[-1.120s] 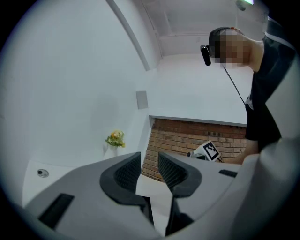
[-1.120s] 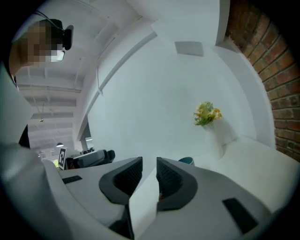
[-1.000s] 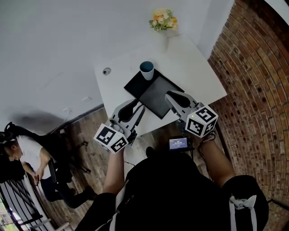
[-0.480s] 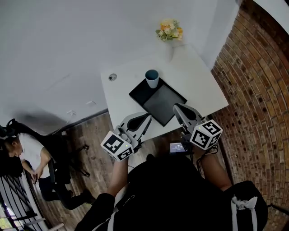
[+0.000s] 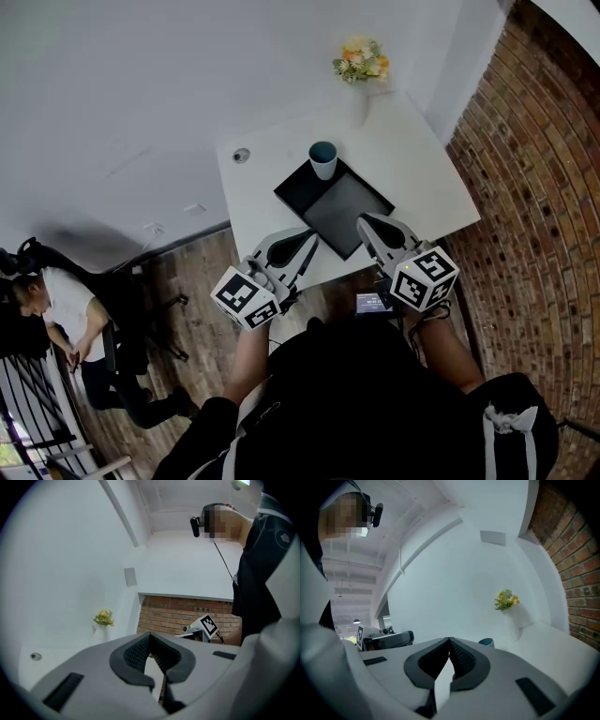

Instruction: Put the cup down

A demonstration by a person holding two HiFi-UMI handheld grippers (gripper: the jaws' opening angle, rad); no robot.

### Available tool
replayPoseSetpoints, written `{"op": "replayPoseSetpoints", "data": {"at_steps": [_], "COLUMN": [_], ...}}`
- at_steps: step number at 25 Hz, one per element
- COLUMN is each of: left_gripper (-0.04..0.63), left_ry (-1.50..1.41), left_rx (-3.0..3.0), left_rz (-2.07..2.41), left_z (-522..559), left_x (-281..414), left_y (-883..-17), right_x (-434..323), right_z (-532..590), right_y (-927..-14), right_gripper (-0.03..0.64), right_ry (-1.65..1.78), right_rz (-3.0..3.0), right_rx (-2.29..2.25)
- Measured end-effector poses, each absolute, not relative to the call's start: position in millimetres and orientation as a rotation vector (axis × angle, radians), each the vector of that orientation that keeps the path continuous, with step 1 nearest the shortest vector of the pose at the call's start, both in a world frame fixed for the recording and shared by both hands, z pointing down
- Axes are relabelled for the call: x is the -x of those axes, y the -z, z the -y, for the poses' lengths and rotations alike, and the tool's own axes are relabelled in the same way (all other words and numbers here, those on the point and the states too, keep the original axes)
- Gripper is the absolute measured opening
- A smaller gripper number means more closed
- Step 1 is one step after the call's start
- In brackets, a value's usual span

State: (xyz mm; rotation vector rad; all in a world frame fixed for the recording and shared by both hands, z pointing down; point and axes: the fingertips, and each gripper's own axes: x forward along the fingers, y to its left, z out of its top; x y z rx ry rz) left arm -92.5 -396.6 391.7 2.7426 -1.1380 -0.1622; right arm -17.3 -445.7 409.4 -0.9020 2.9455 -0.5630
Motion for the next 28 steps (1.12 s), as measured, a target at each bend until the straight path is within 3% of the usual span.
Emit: {"op": "replayPoseSetpoints", "data": {"at_steps": [28], "left_gripper": [0.008], "left_ry": [0.181], "left_rx": [-2.688], "left_rz": [1.167], "left_z": [399], "left_x": [93], "left_y": [-400], "right_x": [5], "right_z": [455], "right_y": [-414], "right_gripper": [0.014], "right_ry": [0.513], "right_rz": [-2.941], "right_rx": [0.995]}}
